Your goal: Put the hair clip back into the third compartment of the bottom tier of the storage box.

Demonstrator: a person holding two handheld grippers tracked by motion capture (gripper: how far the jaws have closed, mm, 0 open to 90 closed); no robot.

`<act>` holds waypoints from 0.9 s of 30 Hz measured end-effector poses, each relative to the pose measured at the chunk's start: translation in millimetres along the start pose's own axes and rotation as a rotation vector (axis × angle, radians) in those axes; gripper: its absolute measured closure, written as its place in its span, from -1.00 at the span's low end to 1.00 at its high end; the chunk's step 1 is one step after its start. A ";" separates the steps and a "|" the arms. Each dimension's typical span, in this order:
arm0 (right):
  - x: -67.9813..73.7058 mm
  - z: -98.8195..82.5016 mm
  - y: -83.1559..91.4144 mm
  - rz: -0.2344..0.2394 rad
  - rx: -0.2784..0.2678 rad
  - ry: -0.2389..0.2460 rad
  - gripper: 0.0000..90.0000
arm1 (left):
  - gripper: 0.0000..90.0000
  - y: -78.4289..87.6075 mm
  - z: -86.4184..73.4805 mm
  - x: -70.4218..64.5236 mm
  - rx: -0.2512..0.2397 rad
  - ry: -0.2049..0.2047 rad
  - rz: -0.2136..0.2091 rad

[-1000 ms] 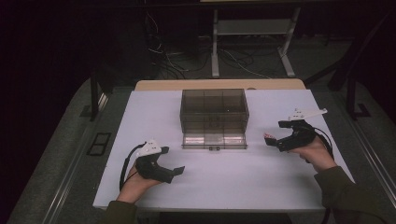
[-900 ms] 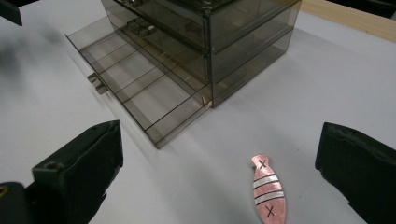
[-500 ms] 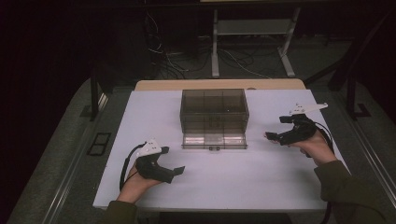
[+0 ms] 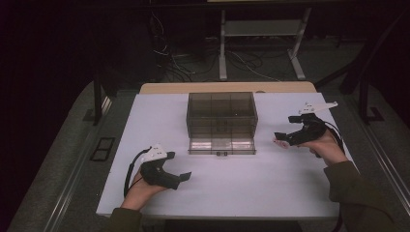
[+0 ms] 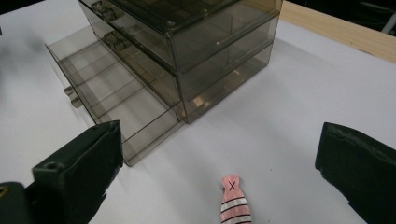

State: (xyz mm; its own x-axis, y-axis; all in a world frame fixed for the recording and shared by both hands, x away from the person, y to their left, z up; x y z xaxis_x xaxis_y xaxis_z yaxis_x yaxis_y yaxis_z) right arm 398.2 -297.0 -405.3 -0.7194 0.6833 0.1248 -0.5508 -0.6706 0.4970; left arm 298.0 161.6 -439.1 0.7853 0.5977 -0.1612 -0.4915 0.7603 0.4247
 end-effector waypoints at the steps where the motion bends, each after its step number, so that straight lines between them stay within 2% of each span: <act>1: -1.0 -0.6 -0.3 0.000 0.006 -0.003 -1.00 | -1.00 -0.1 0.0 0.0 0.001 0.000 0.002; 11: -8.7 -7.4 -2.0 0.005 0.041 -0.007 -0.99 | -1.00 0.9 0.2 0.8 -0.001 -0.005 0.004; 27: -18.7 -15.4 -5.6 -0.023 0.065 -0.002 -1.00 | -1.00 0.3 -0.6 0.5 0.007 -0.007 0.005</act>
Point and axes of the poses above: each handheld gripper's, and its own axes: y roughly backward along the jaws, z roughly out of its top, x roughly to its left, the point moved 2 cm from there along -y, roughly forward along the jaws, and after that the axes turned 6 degrees about -x, right-handed, at the moved point
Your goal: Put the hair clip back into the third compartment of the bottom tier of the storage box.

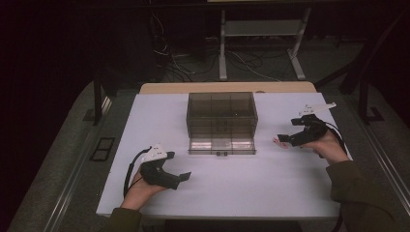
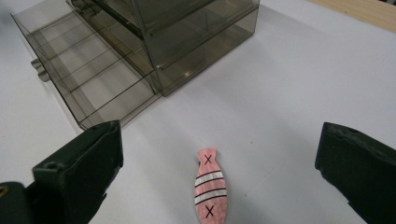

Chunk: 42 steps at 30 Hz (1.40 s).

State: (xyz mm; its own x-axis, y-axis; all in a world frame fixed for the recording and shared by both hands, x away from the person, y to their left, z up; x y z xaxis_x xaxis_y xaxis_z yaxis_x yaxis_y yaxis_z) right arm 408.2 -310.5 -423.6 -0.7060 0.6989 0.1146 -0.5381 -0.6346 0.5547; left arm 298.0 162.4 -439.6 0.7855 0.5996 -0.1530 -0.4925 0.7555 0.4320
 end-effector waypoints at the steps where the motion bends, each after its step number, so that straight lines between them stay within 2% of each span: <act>1: -0.8 -0.4 -0.3 0.000 0.003 0.001 -1.00 | -1.00 0.1 -0.1 0.1 -0.001 0.002 0.001; 11: -2.7 -3.8 -3.7 -0.005 0.029 0.000 -0.99 | -1.00 0.0 -0.8 -0.1 0.001 0.000 -0.001; 12: -3.0 -4.0 -4.0 -0.004 0.031 0.004 -0.90 | -1.00 0.0 -0.8 -0.1 0.001 0.000 -0.001; 13: -2.6 -4.2 -3.2 0.008 0.033 0.006 -0.70 | -1.00 0.1 -0.9 -0.1 0.001 -0.001 -0.001; 14: -2.4 -4.3 -2.7 0.024 0.034 0.013 -0.65 | -1.00 0.1 -0.9 -0.1 0.001 0.001 -0.001; 19: -2.3 -5.2 -4.9 0.026 0.046 0.022 -0.64 | -1.00 0.3 -0.9 -0.1 -0.001 0.000 -0.001; 21: -1.5 -5.6 -4.9 0.040 0.052 0.021 -0.51 | -1.00 0.4 -1.1 -0.2 0.000 0.000 -0.001; 33: -2.7 -8.2 -7.1 0.077 0.067 0.029 -0.09 | -1.00 0.3 -1.3 -0.4 0.000 -0.001 -0.002; 42: -3.8 -12.7 -11.8 0.078 0.106 0.050 0.05 | -1.00 0.4 -1.5 -0.4 0.002 -0.002 -0.004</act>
Point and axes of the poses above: each handheld gripper's, and its own axes: y roughly backward along the jaws, z roughly out of its top, x roughly to its left, the point moved 2 cm from there along -y, roughly forward along the jaws, and after that the axes turned 6 degrees about -x, right-handed, at the moved point
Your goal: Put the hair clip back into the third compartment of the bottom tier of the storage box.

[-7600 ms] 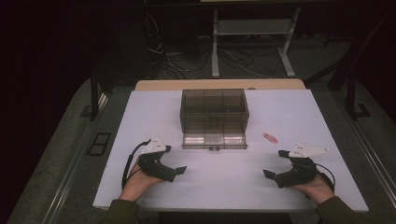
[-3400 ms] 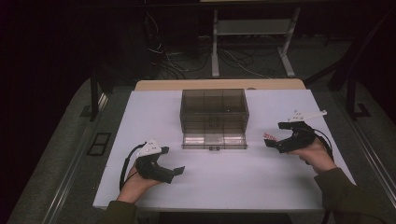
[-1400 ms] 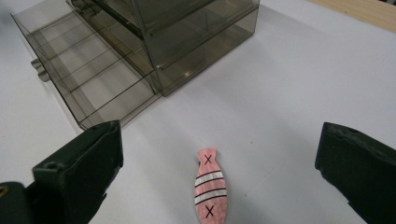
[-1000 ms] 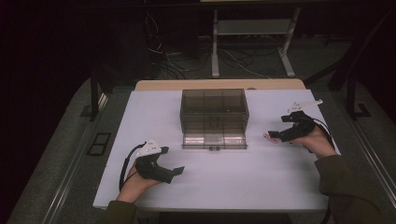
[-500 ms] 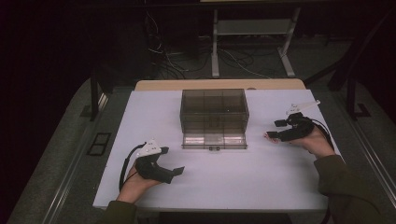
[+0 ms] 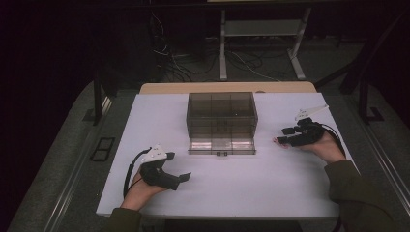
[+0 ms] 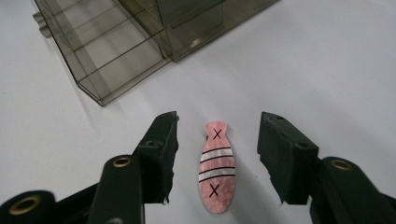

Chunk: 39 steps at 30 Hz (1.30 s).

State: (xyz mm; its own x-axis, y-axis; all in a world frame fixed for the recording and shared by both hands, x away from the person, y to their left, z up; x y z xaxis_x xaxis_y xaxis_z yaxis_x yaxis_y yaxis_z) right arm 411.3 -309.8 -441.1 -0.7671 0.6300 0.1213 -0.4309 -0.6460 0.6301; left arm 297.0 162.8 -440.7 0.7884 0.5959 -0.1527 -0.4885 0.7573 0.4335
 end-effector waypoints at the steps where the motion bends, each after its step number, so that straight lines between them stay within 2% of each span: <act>1: 0.3 -0.2 -0.3 -0.001 0.008 0.001 0.06 | -1.00 -0.1 0.0 -0.2 -0.002 0.002 0.000; 19: 0.5 -7.6 -11.8 -0.011 0.073 0.061 0.26 | -1.00 -0.4 -0.4 -1.3 0.005 -0.001 -0.003; 30: 0.3 -10.9 -17.0 -0.012 0.101 0.069 0.31 | -1.00 -0.7 -0.8 -1.0 0.005 0.001 -0.004; 39: 1.1 -11.1 -17.4 -0.018 0.103 0.077 0.41 | -1.00 -0.6 -0.7 -1.0 0.005 0.001 -0.004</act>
Point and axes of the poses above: each handheld gripper's, and its own axes: y roughly backward along the jaws, z roughly out of its top, x roughly to its left, the point moved 2 cm from there along -y, roughly forward along the jaws, and after that the axes turned 6 degrees about -x, right-handed, at the moved point
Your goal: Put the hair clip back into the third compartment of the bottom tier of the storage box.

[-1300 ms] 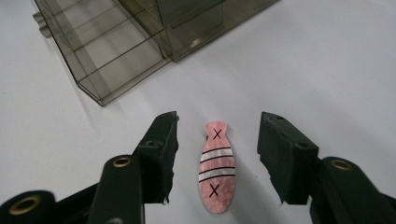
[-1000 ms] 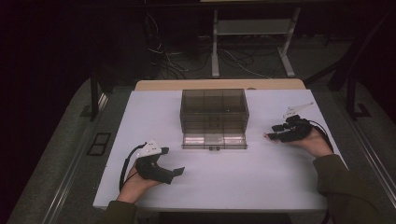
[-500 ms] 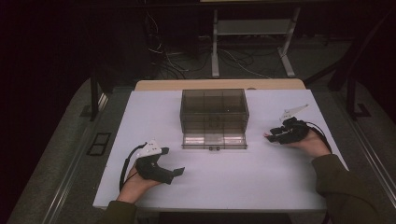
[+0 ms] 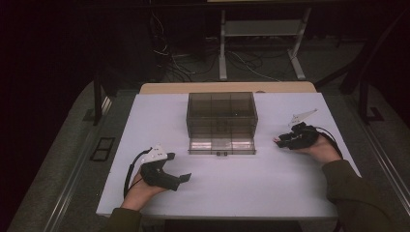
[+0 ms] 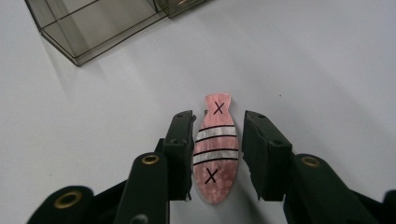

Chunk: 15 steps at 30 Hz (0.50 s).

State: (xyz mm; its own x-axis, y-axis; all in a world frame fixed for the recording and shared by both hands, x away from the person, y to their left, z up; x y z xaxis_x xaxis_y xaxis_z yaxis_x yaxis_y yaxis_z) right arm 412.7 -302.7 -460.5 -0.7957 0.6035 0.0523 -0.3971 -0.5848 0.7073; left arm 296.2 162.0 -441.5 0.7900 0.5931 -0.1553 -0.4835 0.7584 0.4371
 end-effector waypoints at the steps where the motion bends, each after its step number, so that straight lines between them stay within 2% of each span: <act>1: 0.0 -0.1 0.0 -0.001 0.000 0.001 0.43 | -1.00 0.1 0.1 0.1 0.000 0.000 0.000; 15: -0.8 0.0 1.2 0.000 0.002 -0.022 0.51 | -1.00 0.8 0.5 -0.1 -0.005 -0.001 0.002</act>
State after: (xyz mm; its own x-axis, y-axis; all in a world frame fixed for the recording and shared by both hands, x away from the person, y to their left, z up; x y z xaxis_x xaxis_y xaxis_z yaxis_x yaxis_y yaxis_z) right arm 412.9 -303.8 -459.6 -0.7855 0.6151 0.0675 -0.3963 -0.5839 0.7086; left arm 295.9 162.4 -440.7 0.7893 0.5946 -0.1534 -0.4872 0.7584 0.4330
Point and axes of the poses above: each handheld gripper's, and its own axes: y roughly backward along the jaws, z roughly out of its top, x roughly to its left, the point moved 2 cm from there along -y, roughly forward along the jaws, and after that the axes turned 6 degrees about -x, right-handed, at the moved point
